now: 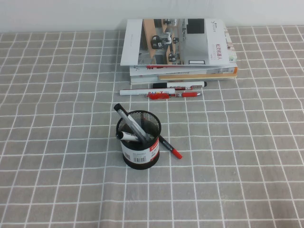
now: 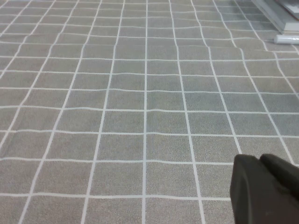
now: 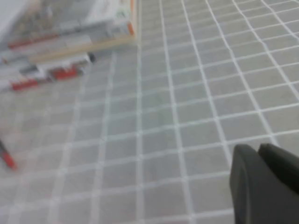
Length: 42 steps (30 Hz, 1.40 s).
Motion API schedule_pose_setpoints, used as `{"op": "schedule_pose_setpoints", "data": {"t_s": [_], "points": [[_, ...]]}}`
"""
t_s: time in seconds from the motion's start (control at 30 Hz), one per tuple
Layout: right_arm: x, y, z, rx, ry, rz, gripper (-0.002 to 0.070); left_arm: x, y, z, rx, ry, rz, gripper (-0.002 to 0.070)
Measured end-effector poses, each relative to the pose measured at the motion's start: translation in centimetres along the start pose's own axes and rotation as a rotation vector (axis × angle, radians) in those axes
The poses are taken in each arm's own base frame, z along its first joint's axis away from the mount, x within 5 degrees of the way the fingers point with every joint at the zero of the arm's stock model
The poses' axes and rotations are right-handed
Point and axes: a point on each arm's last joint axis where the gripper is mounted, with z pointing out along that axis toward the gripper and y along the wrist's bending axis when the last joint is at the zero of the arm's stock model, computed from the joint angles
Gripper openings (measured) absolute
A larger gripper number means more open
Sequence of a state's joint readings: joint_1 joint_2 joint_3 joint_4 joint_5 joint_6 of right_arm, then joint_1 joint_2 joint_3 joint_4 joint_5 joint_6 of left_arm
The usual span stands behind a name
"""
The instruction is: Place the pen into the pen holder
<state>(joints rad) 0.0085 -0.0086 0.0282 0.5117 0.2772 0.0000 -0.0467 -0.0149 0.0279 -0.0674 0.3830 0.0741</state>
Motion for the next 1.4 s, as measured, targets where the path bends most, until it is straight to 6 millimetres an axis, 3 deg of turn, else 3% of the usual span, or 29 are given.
{"op": "schedule_pose_setpoints", "data": {"t_s": [0.13, 0.37, 0.73, 0.97, 1.2, 1.4], "points": [[0.0, 0.0, 0.0, -0.004, -0.004, 0.016, -0.0012, 0.0, 0.0, 0.0, 0.000, 0.000, 0.000, -0.0003], [-1.0, 1.0, -0.1, -0.145, -0.077, 0.600, -0.0013, 0.0, 0.0, 0.0, 0.000, 0.000, 0.000, -0.0003], [-1.1, 1.2, -0.1, -0.169, -0.070, 0.635, -0.0013, 0.0, 0.0, 0.0, 0.000, 0.000, 0.000, -0.0003], [-1.5, 2.5, -0.6, -0.229, -0.029, 0.397, -0.0013, 0.0, 0.0, 0.0, 0.000, 0.000, 0.000, -0.0003], [-6.9, 6.4, -1.9, -0.275, -0.016, -0.045, -0.0013, 0.0, 0.0, 0.0, 0.000, 0.000, 0.000, -0.0003], [-10.4, 8.3, 1.1, -0.202, 0.328, -0.331, -0.0013, 0.0, 0.0, 0.0, 0.000, 0.000, 0.000, -0.0003]]}}
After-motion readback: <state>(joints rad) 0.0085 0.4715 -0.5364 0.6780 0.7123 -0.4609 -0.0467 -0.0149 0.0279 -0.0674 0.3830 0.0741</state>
